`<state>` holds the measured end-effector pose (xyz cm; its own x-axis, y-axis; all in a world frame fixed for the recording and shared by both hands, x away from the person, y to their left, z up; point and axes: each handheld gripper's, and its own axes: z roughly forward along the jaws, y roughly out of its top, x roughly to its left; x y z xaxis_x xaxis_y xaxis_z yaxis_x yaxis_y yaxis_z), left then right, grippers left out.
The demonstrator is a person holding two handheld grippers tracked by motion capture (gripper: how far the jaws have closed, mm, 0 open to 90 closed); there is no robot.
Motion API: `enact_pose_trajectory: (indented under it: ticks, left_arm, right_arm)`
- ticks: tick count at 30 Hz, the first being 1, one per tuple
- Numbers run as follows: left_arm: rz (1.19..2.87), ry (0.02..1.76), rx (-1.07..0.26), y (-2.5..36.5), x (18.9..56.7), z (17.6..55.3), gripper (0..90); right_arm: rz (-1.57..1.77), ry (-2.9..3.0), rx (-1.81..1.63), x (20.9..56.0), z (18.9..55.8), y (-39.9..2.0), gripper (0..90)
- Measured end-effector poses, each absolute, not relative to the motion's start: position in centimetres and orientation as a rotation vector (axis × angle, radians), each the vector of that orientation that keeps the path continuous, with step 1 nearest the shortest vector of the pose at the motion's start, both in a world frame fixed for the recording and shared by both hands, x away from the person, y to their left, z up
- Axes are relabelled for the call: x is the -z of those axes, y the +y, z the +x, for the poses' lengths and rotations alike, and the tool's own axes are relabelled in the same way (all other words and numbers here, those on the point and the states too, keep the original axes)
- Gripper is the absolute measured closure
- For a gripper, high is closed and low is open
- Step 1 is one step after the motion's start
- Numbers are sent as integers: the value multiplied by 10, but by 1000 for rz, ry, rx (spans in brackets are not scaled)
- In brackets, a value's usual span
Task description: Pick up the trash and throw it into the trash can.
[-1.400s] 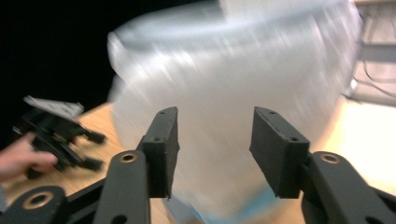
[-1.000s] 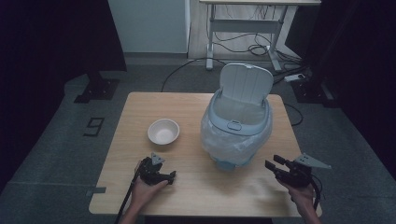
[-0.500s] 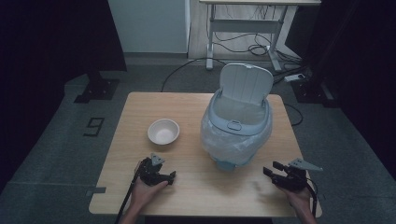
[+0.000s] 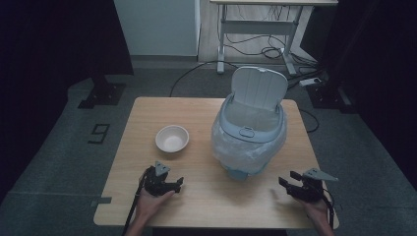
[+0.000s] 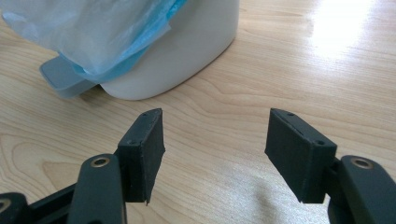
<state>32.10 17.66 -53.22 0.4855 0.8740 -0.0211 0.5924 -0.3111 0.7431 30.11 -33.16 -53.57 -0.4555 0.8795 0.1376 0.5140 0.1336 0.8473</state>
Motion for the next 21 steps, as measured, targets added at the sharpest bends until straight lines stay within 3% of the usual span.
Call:
enact_pose_trajectory:
  ticks: [21]
  left_arm:
    - [1879, 1278, -522, 203, 503, 343, 142]
  right_arm:
    - [1322, 2110, -1043, 552, 304, -313, 333]
